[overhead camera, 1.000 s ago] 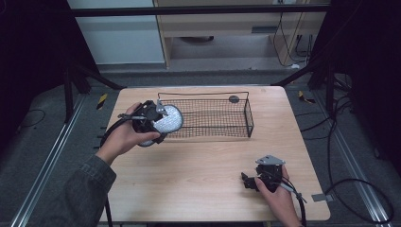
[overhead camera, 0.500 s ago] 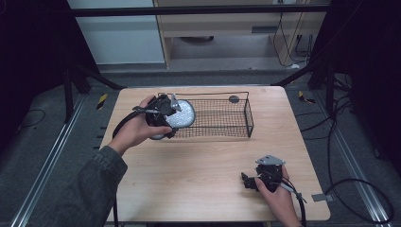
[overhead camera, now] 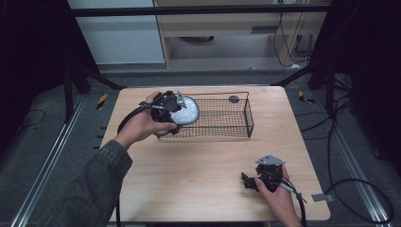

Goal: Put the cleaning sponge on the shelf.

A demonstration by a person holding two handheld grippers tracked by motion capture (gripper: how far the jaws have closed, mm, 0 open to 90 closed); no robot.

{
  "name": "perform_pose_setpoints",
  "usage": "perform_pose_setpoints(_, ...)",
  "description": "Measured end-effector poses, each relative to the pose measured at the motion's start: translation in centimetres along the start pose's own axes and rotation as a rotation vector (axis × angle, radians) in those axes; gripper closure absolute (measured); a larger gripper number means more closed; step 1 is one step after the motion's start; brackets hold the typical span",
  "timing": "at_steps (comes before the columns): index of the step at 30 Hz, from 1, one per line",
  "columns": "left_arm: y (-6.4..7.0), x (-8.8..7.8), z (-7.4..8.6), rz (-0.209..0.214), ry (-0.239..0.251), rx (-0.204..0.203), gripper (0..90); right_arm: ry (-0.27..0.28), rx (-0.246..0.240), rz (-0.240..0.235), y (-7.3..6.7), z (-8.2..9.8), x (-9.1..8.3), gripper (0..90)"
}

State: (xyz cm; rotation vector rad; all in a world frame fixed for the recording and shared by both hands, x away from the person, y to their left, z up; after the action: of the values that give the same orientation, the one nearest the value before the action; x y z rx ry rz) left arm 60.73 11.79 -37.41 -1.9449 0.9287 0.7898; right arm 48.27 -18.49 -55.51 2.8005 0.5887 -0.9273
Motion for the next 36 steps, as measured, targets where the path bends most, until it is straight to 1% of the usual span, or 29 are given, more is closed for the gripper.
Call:
perform_pose_setpoints(5,-0.1,0.1,-0.5,-0.006,0.008,0.017,8.7,0.0,0.0,0.0,0.0,0.0,0.0,0.4)
perform_pose_setpoints(8,-0.3,0.2,-0.7,-0.009,-0.002,0.028,8.7,0.0,0.0,0.0,0.0,0.0,0.0,0.4)
perform_pose_setpoints(13,-0.6,0.4,-1.1,-0.018,0.005,0.043,8.7,0.0,0.0,0.0,0.0,0.0,0.0,0.4)
perform_pose_setpoints(15,-0.7,0.6,-1.2,-0.018,-0.003,0.055,8.7,0.0,0.0,0.0,0.0,0.0,0.0,0.4)
perform_pose_setpoints(19,-0.8,1.0,-1.3,-0.022,0.002,0.064,8.7,0.0,0.0,0.0,0.0,0.0,0.0,0.4)
perform_pose_setpoints(22,-0.8,1.3,-1.4,-0.022,0.007,0.061,8.7,0.0,0.0,0.0,0.0,0.0,0.0,0.4)
perform_pose_setpoints(23,-0.9,1.4,-1.5,-0.022,0.002,0.07,8.7,0.0,0.0,0.0,0.0,0.0,0.0,0.4)
perform_pose_setpoints(25,-0.9,1.6,-1.5,-0.023,0.006,0.068,8.7,0.0,0.0,0.0,0.0,0.0,0.0,0.4)
perform_pose_setpoints(27,-1.1,1.7,-1.6,-0.026,0.004,0.076,8.7,0.0,0.0,0.0,0.0,0.0,0.0,0.4)
perform_pose_setpoints(32,-1.5,1.9,-1.9,-0.058,0.0,0.098,8.7,0.0,-0.001,0.0,0.0,0.0,0.0,0.4)
perform_pose_setpoints(36,-1.7,2.0,-2.1,-0.069,0.002,0.12,8.7,0.0,0.0,0.0,0.0,0.0,0.0,0.4)
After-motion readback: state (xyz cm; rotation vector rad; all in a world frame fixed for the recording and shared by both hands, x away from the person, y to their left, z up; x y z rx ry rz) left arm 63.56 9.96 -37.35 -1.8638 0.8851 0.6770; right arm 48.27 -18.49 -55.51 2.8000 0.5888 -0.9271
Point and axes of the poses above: each handheld gripper's, and its own axes: x roughly forward along the jaws, z roughly out of its underside, y roughly to its right, the point moved 6 cm from there along x, roughly forward along the jaws, and after that the axes turned 7 degrees about y, right-handed, at the moved point
